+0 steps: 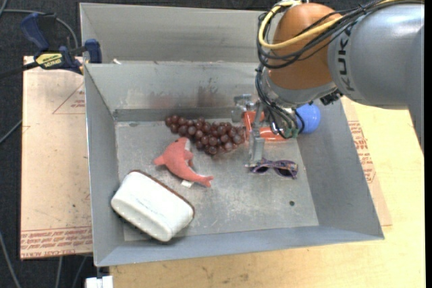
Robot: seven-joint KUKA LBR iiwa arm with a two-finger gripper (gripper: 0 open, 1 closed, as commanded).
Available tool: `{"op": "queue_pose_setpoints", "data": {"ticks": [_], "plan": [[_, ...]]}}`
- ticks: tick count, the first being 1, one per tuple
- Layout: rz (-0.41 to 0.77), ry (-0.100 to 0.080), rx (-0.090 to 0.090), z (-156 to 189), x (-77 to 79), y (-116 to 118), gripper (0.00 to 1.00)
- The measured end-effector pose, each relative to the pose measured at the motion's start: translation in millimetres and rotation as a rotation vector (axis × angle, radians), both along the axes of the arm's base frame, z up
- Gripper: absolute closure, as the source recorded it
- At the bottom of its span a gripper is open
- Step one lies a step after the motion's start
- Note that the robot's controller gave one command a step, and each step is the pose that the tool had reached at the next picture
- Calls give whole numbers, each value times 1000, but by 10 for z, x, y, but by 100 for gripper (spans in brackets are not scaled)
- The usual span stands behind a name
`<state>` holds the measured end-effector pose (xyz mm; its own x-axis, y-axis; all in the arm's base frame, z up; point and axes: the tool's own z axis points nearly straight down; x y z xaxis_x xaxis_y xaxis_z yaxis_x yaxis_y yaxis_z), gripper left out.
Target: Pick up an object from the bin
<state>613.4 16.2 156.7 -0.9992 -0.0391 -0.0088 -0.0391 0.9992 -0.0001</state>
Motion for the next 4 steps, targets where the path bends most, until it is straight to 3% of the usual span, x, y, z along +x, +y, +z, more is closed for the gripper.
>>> {"op": "queue_pose_setpoints", "data": {"ticks": [1, 2, 3, 4], "plan": [[6, 0, 2, -454, 302, 117, 0], [36, -1, 1, -809, 104, 368, 100], [36, -1, 1, -809, 104, 368, 100], [59, -3, 1, 411, 103, 246, 100]]}}
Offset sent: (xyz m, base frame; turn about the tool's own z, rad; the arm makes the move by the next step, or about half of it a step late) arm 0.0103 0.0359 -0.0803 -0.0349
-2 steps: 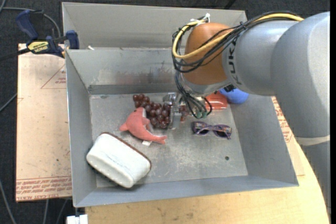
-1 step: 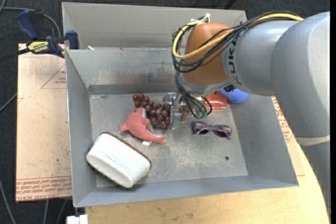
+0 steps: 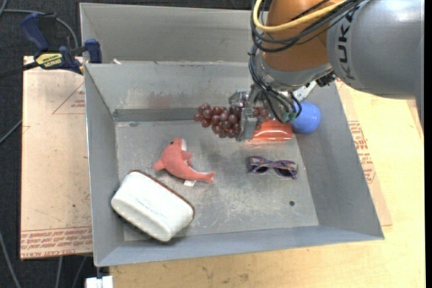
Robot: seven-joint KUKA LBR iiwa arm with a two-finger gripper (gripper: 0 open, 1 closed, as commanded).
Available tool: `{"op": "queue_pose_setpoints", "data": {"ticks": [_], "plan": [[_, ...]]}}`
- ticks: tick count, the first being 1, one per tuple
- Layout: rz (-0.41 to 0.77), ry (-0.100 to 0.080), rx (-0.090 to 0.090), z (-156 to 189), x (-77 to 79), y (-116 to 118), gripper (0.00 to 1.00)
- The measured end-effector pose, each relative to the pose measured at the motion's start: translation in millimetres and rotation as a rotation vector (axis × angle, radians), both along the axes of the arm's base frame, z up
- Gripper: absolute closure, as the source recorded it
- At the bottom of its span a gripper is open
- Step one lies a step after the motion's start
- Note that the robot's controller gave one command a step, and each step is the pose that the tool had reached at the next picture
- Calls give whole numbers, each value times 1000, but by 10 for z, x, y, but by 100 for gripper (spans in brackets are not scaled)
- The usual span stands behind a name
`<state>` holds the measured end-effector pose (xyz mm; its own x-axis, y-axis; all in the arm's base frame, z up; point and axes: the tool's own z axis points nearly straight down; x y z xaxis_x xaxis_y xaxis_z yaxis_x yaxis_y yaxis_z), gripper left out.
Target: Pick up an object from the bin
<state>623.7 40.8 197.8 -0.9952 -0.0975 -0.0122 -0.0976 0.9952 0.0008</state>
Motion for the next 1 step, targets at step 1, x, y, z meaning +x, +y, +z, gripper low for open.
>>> {"op": "queue_pose_setpoints", "data": {"ticks": [1], "plan": [[0, 0, 0, -1, -1, 0, 100]]}}
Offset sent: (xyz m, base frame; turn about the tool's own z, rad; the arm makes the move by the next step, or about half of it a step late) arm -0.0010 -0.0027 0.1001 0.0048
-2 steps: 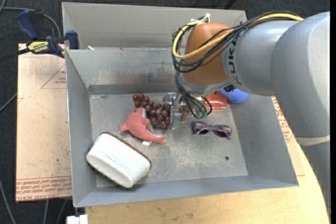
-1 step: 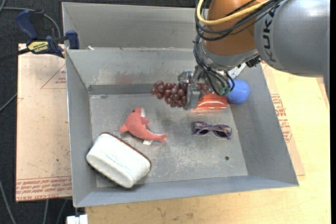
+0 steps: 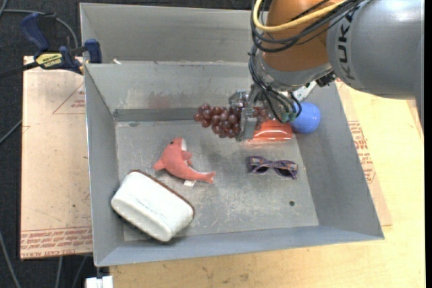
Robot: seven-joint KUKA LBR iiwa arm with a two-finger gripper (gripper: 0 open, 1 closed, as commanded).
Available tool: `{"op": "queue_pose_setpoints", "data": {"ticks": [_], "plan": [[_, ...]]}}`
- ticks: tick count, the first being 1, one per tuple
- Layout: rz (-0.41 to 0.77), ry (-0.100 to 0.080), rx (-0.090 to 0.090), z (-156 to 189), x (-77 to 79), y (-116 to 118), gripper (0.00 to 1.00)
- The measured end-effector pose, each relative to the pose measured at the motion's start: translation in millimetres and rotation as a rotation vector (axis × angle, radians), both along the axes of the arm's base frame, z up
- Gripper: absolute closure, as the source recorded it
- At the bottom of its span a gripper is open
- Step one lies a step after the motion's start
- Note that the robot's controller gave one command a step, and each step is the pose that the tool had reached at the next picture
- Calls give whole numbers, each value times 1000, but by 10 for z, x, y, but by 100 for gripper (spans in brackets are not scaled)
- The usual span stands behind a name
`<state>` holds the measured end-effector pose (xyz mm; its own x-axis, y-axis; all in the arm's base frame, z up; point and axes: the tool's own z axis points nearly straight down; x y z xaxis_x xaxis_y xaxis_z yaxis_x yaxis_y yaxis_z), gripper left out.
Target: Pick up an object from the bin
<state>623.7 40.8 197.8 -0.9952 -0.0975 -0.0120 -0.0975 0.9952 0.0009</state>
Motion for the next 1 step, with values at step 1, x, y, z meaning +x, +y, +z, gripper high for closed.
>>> {"op": "queue_pose_setpoints", "data": {"ticks": [1], "plan": [[-6, -3, 0, 999, -2, -22, 100]]}}
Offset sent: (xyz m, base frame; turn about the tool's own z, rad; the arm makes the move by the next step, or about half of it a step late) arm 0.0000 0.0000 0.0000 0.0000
